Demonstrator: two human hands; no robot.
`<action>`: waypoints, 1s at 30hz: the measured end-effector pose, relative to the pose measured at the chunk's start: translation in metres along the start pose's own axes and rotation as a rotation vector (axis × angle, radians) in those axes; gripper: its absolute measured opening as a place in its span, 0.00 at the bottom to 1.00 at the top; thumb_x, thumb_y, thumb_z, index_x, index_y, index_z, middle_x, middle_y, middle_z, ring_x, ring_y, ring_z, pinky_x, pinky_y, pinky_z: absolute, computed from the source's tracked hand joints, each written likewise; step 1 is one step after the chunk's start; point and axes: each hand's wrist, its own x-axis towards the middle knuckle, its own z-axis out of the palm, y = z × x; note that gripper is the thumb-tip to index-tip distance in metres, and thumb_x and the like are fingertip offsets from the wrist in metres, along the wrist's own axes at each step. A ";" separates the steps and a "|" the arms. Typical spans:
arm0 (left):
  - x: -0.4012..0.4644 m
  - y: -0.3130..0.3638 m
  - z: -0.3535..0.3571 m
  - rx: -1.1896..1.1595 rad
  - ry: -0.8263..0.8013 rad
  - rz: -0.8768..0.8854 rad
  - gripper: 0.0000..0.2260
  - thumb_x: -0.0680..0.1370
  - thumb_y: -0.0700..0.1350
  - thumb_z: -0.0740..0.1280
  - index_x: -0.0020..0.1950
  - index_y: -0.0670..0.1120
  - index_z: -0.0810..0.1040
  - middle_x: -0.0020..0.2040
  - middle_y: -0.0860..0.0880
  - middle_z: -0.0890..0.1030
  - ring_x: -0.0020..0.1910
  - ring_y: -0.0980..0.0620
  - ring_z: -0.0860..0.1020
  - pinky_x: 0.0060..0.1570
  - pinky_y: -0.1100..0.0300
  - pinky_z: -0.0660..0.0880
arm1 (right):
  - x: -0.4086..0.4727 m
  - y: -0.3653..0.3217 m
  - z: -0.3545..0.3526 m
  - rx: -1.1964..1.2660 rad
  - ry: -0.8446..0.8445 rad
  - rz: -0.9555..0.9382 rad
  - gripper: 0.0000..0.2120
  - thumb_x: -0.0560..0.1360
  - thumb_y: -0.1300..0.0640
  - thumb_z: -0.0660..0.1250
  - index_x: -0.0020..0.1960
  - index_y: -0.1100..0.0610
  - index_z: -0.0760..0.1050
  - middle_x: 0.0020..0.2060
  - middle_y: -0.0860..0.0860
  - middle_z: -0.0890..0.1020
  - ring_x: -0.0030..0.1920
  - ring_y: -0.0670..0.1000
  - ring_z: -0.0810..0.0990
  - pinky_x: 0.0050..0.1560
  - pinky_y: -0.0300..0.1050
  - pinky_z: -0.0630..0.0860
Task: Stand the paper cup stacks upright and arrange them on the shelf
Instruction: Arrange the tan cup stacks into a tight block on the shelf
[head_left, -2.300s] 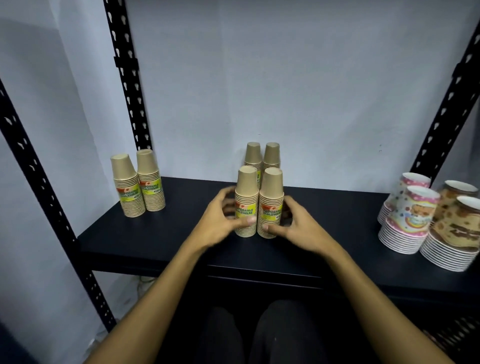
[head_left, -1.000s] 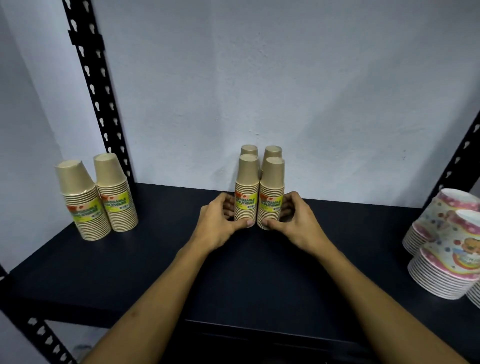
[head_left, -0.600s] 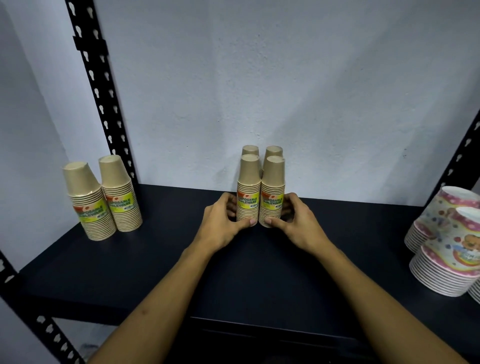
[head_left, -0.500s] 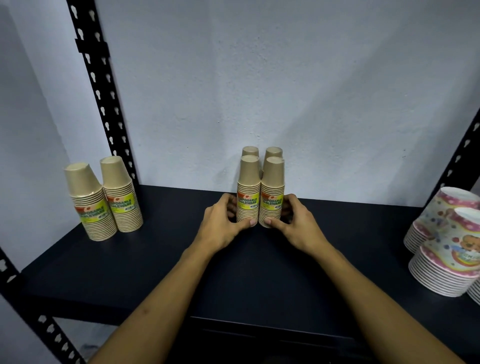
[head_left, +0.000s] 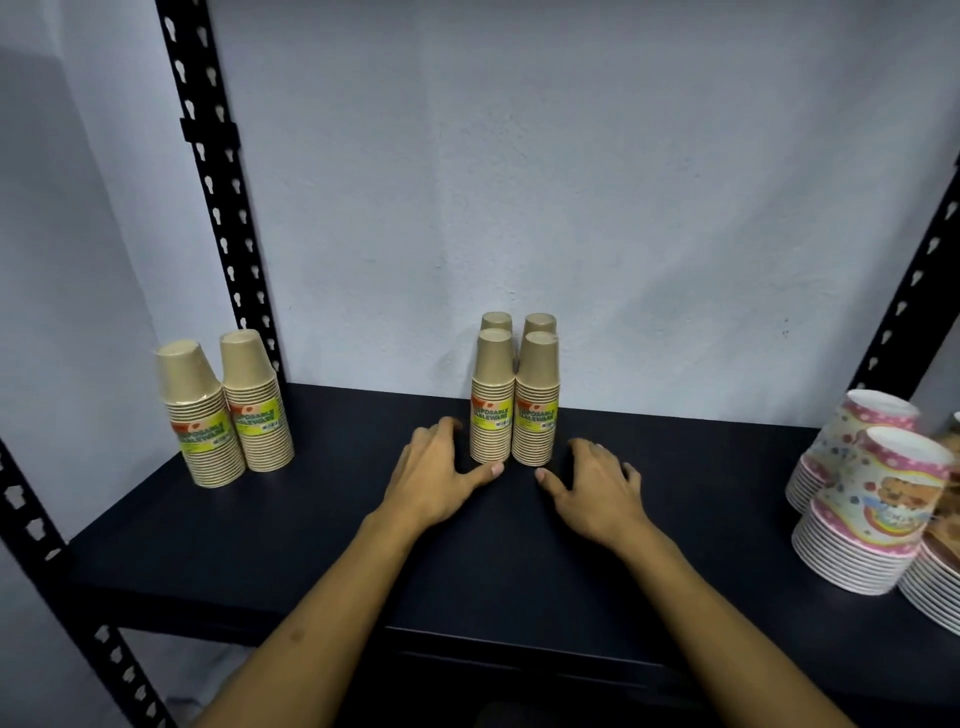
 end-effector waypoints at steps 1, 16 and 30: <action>-0.004 0.001 0.000 0.056 0.008 0.004 0.37 0.73 0.68 0.69 0.74 0.49 0.66 0.70 0.45 0.72 0.69 0.46 0.71 0.66 0.49 0.73 | -0.003 -0.001 0.000 -0.044 -0.029 0.000 0.32 0.81 0.38 0.57 0.78 0.55 0.59 0.79 0.53 0.61 0.80 0.53 0.54 0.78 0.61 0.48; -0.093 -0.005 -0.004 0.270 -0.008 0.029 0.30 0.82 0.63 0.53 0.80 0.49 0.60 0.82 0.49 0.57 0.82 0.51 0.52 0.80 0.52 0.48 | -0.054 -0.006 -0.004 -0.225 -0.150 -0.008 0.36 0.80 0.31 0.45 0.82 0.49 0.51 0.82 0.51 0.50 0.82 0.57 0.44 0.74 0.74 0.42; -0.166 -0.056 -0.069 0.328 -0.083 -0.099 0.32 0.79 0.71 0.49 0.81 0.60 0.56 0.84 0.47 0.51 0.82 0.47 0.45 0.79 0.45 0.40 | -0.098 -0.076 0.001 -0.176 -0.250 -0.263 0.24 0.82 0.40 0.56 0.76 0.45 0.65 0.76 0.54 0.66 0.77 0.60 0.61 0.72 0.69 0.57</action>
